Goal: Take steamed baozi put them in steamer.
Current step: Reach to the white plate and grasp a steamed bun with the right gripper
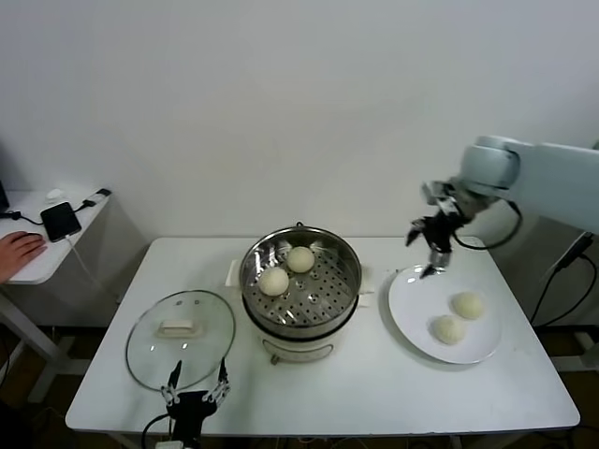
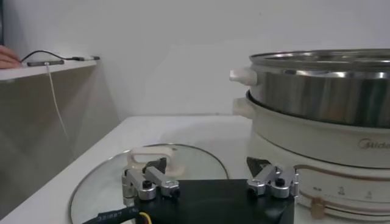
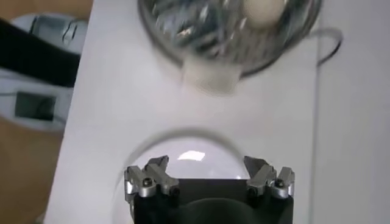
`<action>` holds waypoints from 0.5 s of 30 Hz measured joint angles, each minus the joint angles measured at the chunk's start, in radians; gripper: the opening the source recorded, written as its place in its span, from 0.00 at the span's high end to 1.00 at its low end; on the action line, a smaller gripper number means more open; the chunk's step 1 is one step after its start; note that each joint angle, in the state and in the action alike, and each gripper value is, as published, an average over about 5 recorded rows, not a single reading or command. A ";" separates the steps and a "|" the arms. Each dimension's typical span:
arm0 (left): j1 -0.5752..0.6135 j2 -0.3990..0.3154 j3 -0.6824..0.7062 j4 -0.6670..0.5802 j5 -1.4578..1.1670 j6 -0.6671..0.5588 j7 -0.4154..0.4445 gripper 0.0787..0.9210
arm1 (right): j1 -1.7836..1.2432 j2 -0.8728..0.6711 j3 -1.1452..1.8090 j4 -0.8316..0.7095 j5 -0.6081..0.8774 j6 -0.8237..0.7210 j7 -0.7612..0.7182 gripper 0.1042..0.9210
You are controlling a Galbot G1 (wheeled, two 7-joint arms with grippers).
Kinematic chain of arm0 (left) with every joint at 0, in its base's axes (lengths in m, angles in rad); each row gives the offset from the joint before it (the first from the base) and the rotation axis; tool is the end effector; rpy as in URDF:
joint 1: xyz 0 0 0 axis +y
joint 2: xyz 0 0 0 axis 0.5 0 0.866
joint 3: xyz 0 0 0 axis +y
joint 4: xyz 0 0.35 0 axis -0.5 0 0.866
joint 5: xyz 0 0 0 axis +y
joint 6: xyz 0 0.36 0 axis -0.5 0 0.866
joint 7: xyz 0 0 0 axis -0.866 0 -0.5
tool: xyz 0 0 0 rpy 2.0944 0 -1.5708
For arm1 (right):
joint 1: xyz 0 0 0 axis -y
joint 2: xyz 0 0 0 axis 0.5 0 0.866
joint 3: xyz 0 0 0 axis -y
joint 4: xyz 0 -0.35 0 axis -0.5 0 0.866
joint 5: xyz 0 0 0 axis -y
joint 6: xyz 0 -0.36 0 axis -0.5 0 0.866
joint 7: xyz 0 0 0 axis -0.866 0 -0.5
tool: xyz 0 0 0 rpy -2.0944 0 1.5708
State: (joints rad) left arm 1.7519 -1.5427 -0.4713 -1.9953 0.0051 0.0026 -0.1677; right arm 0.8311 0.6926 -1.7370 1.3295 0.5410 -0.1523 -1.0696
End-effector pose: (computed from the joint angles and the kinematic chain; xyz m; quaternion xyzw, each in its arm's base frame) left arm 0.1186 -0.0115 -0.3662 0.0530 -0.9886 -0.0123 0.1406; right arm 0.5305 -0.1634 -0.0649 0.5374 -0.5342 0.5022 0.4166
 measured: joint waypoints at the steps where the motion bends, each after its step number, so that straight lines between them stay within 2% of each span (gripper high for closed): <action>1: 0.001 -0.002 0.000 -0.002 0.002 0.000 0.001 0.12 | -0.023 -0.020 0.012 -0.003 -0.027 0.004 -0.002 0.12; 7: 0.010 -0.014 0.001 -0.011 0.014 0.000 0.002 0.12 | -0.184 -0.095 0.115 -0.028 -0.161 0.010 -0.003 0.12; 15: 0.022 -0.023 0.006 -0.017 0.025 -0.003 0.002 0.12 | -0.408 -0.119 0.291 -0.075 -0.272 -0.029 0.036 0.12</action>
State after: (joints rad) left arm 1.7740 -1.5653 -0.4651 -2.0121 0.0304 -0.0007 -0.1659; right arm 0.4236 0.5739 -1.4457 1.2544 0.2686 -0.1810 -1.0340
